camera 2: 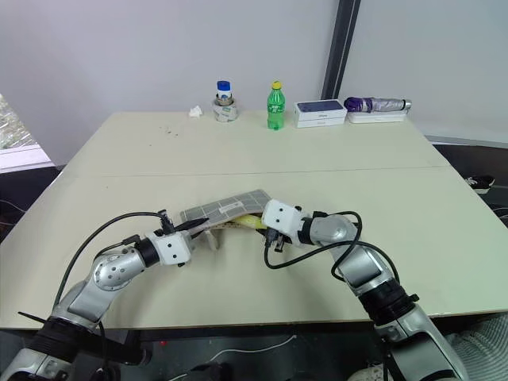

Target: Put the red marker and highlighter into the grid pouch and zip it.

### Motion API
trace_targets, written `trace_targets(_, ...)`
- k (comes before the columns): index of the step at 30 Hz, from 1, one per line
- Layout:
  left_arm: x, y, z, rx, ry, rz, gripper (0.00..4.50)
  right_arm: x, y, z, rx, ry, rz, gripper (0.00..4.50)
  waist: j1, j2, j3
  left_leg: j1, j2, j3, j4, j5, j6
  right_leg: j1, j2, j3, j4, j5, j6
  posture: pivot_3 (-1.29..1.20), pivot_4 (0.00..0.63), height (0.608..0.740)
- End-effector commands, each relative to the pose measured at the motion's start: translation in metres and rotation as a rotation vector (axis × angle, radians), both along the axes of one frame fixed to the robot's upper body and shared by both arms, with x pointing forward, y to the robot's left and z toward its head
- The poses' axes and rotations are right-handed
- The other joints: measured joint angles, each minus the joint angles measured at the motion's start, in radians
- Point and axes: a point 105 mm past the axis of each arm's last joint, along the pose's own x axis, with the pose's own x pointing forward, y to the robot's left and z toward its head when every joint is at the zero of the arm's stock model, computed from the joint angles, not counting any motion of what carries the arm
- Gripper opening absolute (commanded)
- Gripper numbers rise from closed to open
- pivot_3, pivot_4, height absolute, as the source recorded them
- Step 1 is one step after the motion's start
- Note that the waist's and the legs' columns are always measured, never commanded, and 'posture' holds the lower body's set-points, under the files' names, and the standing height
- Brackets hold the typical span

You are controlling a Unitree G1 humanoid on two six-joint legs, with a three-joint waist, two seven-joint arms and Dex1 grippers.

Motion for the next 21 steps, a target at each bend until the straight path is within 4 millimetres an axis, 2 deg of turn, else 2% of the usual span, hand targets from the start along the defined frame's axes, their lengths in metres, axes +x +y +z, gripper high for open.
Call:
trace_targets(1, -0.010, -0.015, 0.010, -0.025, -0.042, -0.068, 0.00, -0.004, 0.017, 0.012, -0.025, -0.110, 0.098, 0.89, 0.000, 0.000, 0.000, 0.000, 0.000, 0.000, 0.000, 0.000, 0.000, 0.000, 0.000, 0.000, 0.000, 0.000, 0.000, 0.00, 0.150, 0.740)
trace_targets(7, -0.012, -0.009, 0.016, -0.029, -0.052, -0.086, 0.00, -0.008, 0.030, 0.007, -0.127, -0.283, 0.230, 0.89, -0.002, 0.000, 0.000, 0.000, 0.000, 0.000, 0.000, 0.000, 0.000, 0.000, 0.000, 0.000, 0.000, 0.000, 0.000, 0.00, 0.150, 0.740)
trace_targets(13, -0.014, -0.002, 0.021, -0.049, -0.057, -0.094, 0.00, -0.001, 0.026, -0.002, -0.207, -0.399, 0.263, 0.89, -0.001, 0.000, 0.000, 0.000, 0.001, 0.000, 0.000, 0.000, 0.000, 0.000, 0.000, 0.000, 0.000, 0.000, 0.000, 0.00, 0.150, 0.740)
trace_targets(15, -0.013, 0.000, 0.022, -0.051, -0.057, -0.086, 0.00, -0.001, 0.023, -0.003, -0.180, -0.362, 0.251, 0.89, -0.001, 0.000, 0.000, 0.000, 0.001, 0.000, 0.000, 0.000, 0.000, 0.000, 0.000, 0.000, 0.000, 0.000, 0.000, 0.00, 0.150, 0.740)
trace_targets(17, -0.012, 0.002, 0.022, -0.055, -0.058, -0.075, 0.00, -0.001, 0.022, 0.001, -0.149, -0.356, 0.242, 1.95, -0.001, 0.000, 0.000, 0.000, 0.001, 0.000, 0.000, 0.000, 0.000, 0.000, 0.000, 0.000, 0.000, 0.000, 0.000, 0.00, 0.150, 0.740)
trace_targets(19, -0.011, 0.003, 0.023, -0.059, -0.058, -0.069, 0.00, 0.000, 0.021, 0.003, -0.136, -0.354, 0.240, 2.72, -0.002, 0.000, 0.000, 0.000, 0.001, 0.000, 0.000, 0.000, 0.000, 0.000, 0.000, 0.000, 0.000, 0.000, 0.000, 0.00, 0.150, 0.740)
trace_targets(21, -0.009, 0.002, 0.019, -0.063, -0.045, -0.054, 0.00, -0.005, 0.015, 0.012, -0.032, -0.286, 0.205, 3.76, 0.000, 0.000, 0.000, 0.000, 0.001, 0.000, 0.000, 0.000, 0.000, 0.000, 0.000, 0.000, 0.000, 0.000, 0.000, 0.00, 0.150, 0.740)
